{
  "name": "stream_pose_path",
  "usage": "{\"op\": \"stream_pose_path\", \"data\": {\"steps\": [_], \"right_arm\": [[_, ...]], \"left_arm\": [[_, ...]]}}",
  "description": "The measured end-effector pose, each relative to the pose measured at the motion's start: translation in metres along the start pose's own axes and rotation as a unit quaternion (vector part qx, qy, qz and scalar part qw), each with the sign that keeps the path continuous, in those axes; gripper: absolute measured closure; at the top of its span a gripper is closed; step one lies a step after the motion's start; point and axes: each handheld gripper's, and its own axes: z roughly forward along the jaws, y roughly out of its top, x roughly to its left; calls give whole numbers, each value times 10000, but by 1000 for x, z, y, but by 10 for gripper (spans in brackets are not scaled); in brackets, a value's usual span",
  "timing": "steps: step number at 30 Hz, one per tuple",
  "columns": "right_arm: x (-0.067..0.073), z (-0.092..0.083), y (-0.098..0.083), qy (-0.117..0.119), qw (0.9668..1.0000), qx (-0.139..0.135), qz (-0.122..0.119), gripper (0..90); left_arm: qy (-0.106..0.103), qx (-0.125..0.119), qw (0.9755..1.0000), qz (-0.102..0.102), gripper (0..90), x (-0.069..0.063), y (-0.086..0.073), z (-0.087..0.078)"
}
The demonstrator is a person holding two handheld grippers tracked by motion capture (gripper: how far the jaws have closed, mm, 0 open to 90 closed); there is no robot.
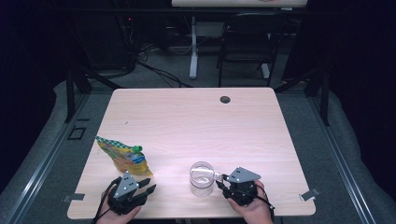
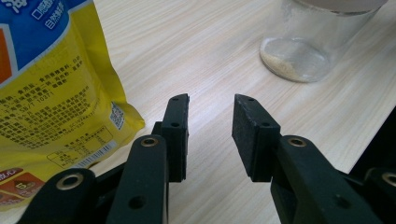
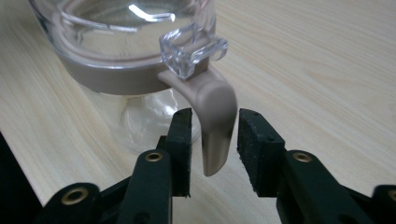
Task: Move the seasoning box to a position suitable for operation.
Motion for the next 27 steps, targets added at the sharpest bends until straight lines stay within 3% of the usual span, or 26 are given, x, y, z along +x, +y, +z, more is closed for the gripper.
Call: {"op": "stream_pose_path", "data": {"steps": [2, 3, 6, 8, 10, 12, 13, 14, 15, 16, 17, 19, 20, 22, 25, 27], "right_arm": [[-4, -6, 1, -21, 9999, -139, 100, 610], [-8, -11, 1, 144, 9992, -246, 266, 585], [-10, -19, 0, 341, 9982, -430, 254, 570], [-9, -22, 0, 350, 9978, -521, 207, 576], [-8, -32, 8, 214, 9975, -628, 244, 634], [-7, -36, 13, 147, 9978, -587, 273, 651], [-4, -41, 23, -41, 9977, -569, 354, 670], [-4, -41, 23, -41, 9977, -569, 354, 670], [-1, -43, 32, -201, 9976, -552, 369, 695], [-1, -43, 32, -201, 9976, -552, 369, 695], [2, -42, 41, -398, 9968, -564, 393, 720], [2, -38, 47, -444, 9960, -558, 541, 738], [2, -38, 47, -444, 9960, -558, 541, 738], [2, -32, 47, -503, 9940, -602, 760, 762], [5, -29, 42, -506, 9934, -619, 817, 779], [7, -28, 39, -468, 9939, -585, 808, 802]], "left_arm": [[-37, 42, 10000, -25, 667, 0, 0, 1], [-60, 64, 10000, -39, 667, -1, 0, 2], [-58, 46, 10000, -8, 667, -1, 1, 2], [-70, -5, 9999, -82, 668, -2, 3, 2], [-242, -83, 9994, -214, 680, -3, 12, 5], [-280, -107, 9994, -172, 696, -5, 16, 7], [-345, -106, 9993, -79, 704, -10, 24, 12], [-345, -106, 9993, -79, 715, -10, 24, 12], [-366, -43, 9992, 128, 724, -16, 33, 18], [-366, -43, 9992, 128, 733, -16, 33, 18], [-394, 0, 9988, 296, 738, -22, 42, 24], [-420, 1, 9983, 416, 744, -26, 50, 32], [-420, 1, 9983, 416, 748, -26, 50, 32], [-495, -26, 9978, 430, 757, -27, 57, 40], [-644, -16, 9972, 384, 781, -26, 64, 52], [-820, -55, 9964, 204, 810, -24, 66, 60]]}}
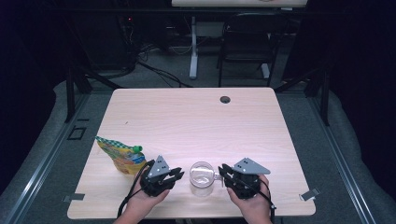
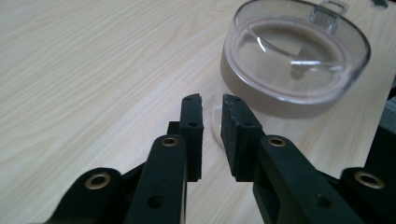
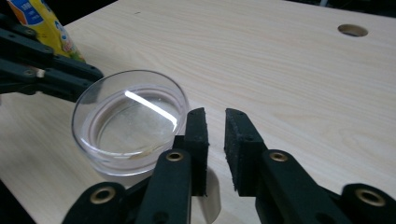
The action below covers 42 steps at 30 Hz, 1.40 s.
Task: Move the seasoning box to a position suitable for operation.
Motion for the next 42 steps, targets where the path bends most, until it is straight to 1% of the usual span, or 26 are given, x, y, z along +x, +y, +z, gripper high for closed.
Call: {"op": "stream_pose_path", "data": {"steps": [2, 3, 5, 6, 9, 10, 15, 16, 19, 20, 23, 25, 26, 28, 30, 40, 42], "right_arm": [[0, 0, -1, 77, 9999, 6, 77, 838], [1, 0, -1, 110, 9999, 3, 86, 848], [2, 0, -1, 135, 9999, 16, 83, 853], [4, 0, -2, 163, 9998, 25, 54, 859], [6, 0, -3, 99, 9999, 1, -13, 864], [6, 0, -3, 112, 9999, -2, -7, 865], [6, -2, -5, 110, 9999, -28, -1, 860], [7, -2, -6, 75, 10000, -37, -40, 851], [8, -2, -7, 43, 10000, -67, -27, 845], [7, -2, -7, 45, 10000, -67, 31, 843], [7, -2, -7, 68, 9999, -75, 44, 843], [6, -2, -8, 93, 9999, -106, 84, 844], [5, -2, -8, 132, 9997, -122, 140, 846], [4, -2, -8, 142, 9997, -97, 170, 846], [3, -1, -9, 181, 9995, -139, 228, 846], [4, -1, -10, 181, 9995, -151, 196, 847], [4, -1, -10, 177, 9995, -156, 223, 847]], "left_arm": [[-70, 4, 10000, -32, 834, -1, -2, 3], [-80, 55, 10000, 14, 836, -1, -3, 4], [-76, 48, 10000, 7, 844, -2, -5, 5], [-161, 70, 9998, -8, 848, -3, -8, 6], [-160, 43, 9999, -4, 859, -5, -11, 6], [-198, 33, 9998, -8, 873, -4, -12, 4], [-205, -85, 9997, -39, 900, -6, -11, 1], [-299, -103, 9995, -25, 900, -7, -10, 0], [-349, -103, 9993, 26, 900, -9, -9, 1], [-383, -106, 9992, 65, 900, -10, -8, 2], [-388, -73, 9992, 99, 900, -11, -7, 2], [-428, -100, 9990, 94, 900, -12, -7, 2], [-443, -111, 9989, 118, 900, -12, -6, 2], [-456, -117, 9988, 120, 900, -12, -6, 2], [-462, -104, 9988, 123, 900, -13, -6, 3], [-484, -144, 9987, 91, 900, -13, -5, 2], [-487, -174, 9986, 88, 900, -13, -5, 2]]}}
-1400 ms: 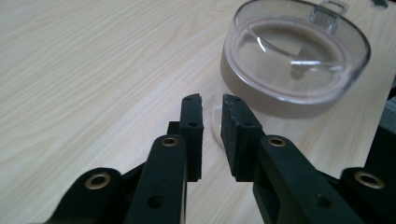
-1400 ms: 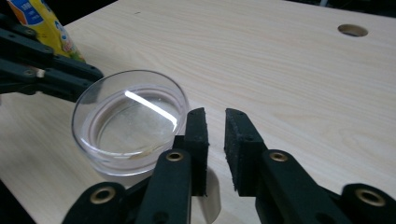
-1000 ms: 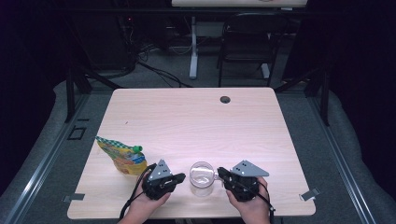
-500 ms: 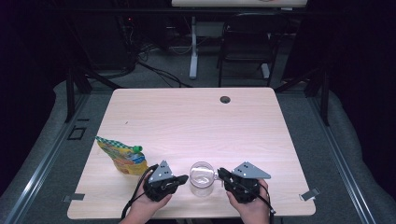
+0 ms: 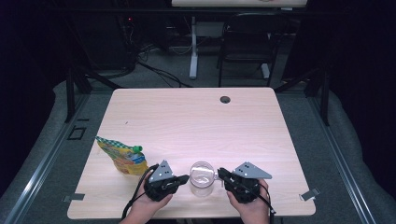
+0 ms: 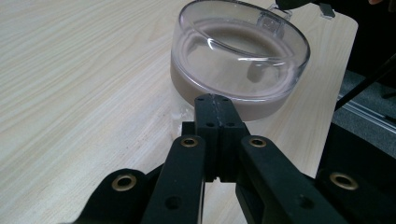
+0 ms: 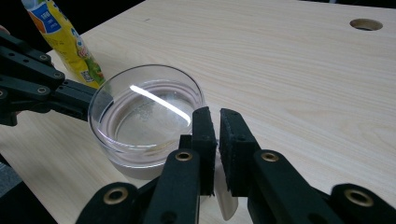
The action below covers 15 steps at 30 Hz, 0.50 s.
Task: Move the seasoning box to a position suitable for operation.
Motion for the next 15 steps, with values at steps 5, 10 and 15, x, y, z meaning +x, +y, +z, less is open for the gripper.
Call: {"op": "stream_pose_path", "data": {"steps": [5, 10, 15], "right_arm": [[-1, 0, -1, 4, 10000, -21, 50, 842], [0, 0, -2, 67, 10000, -28, 15, 794], [1, -1, -3, 119, 9999, -27, -74, 746]], "left_arm": [[-22, -18, 10000, 31, 900, -1, 1, -1], [-5, -67, 10000, 69, 900, -1, 3, -2], [4, -71, 10000, 57, 900, -2, 5, -1]]}}
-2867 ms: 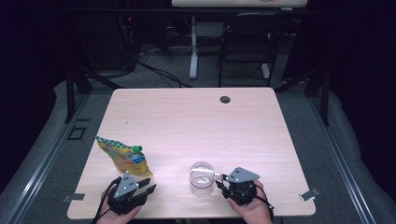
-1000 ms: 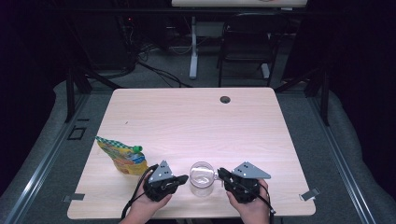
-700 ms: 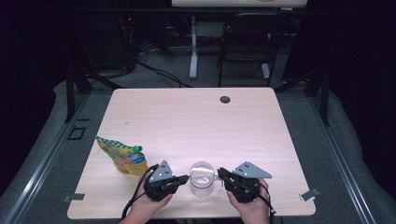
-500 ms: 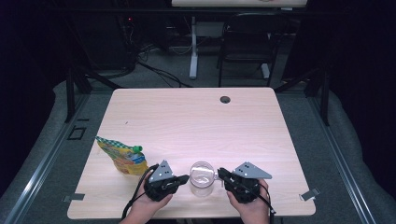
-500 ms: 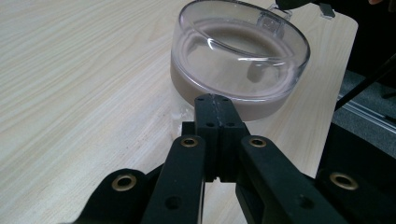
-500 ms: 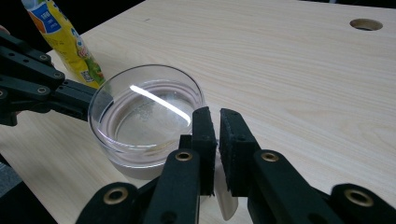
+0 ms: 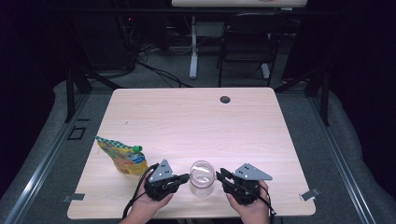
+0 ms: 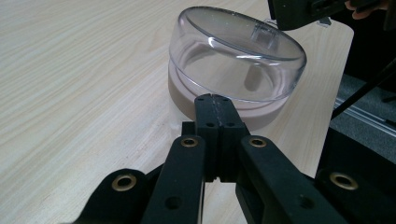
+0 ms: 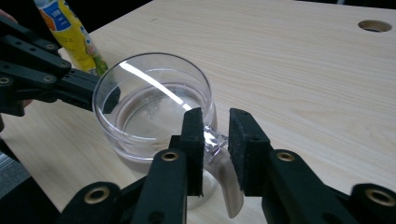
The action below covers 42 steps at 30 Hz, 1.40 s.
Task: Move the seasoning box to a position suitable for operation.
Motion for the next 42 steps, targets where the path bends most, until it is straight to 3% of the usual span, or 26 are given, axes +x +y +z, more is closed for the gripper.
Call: {"op": "stream_pose_path", "data": {"steps": [6, 7, 16, 23, 30, 38, 42], "right_arm": [[4, -2, -3, 85, 9997, 51, -212, 646], [7, -3, -5, 6, 9993, 49, -366, 615], [11, -6, -8, 65, 9978, 222, -626, 550], [20, -2, -10, -128, 9935, 382, -1067, 526], [24, 0, -10, -232, 9919, 419, -1173, 491], [33, 4, -11, -474, 9871, 281, -1501, 444], [34, 4, -11, -508, 9865, 265, -1533, 445]], "left_arm": [[-24, -30, 10000, 25, 900, 0, 4, -1], [-27, -64, 10000, 22, 900, 0, 6, -1], [-60, -93, 9999, 17, 900, -2, 12, -1], [-91, -144, 9999, 25, 900, -4, 16, -5], [-86, -125, 9999, 82, 900, -9, 18, -7], [-116, -137, 9998, 107, 900, -8, 19, -7], [-117, -121, 9998, 70, 900, -8, 17, -5]]}}
